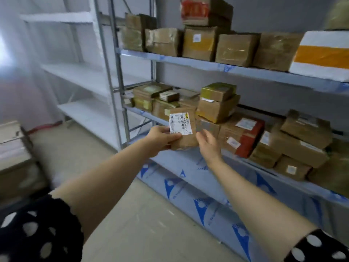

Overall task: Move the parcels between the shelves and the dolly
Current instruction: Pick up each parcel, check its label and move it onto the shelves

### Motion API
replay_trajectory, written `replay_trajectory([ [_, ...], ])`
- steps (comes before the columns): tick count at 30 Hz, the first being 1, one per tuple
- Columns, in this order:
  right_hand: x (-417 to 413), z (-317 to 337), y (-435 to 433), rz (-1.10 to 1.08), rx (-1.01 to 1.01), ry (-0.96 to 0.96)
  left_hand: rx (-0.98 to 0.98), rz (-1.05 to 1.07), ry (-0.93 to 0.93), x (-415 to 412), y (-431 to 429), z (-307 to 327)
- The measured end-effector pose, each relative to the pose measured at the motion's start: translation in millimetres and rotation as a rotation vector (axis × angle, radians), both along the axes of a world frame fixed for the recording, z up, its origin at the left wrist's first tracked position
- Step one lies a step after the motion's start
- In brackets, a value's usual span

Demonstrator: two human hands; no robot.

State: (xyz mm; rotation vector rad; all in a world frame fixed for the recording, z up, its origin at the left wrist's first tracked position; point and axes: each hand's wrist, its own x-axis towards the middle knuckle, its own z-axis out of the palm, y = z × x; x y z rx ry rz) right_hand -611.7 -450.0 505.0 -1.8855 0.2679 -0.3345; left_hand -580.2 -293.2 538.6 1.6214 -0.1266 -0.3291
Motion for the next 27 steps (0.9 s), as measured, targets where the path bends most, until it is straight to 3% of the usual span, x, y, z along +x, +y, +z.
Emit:
replay_trajectory([
  [4,26.1,-20.3,127.0,0.294,0.055,0.058,0.011,0.225,0.043,-7.5,130.8,-32.1],
  [15,65.0,-85.6,452.9,0.843,0.050,0.213,0.087,1.021,0.201,-39.9,425.6,-109.0],
  [27,134.8,-99.2,758.9,1.248,-0.037,0.290,0.114,1.484,0.309,0.0,693.2,-133.1],
])
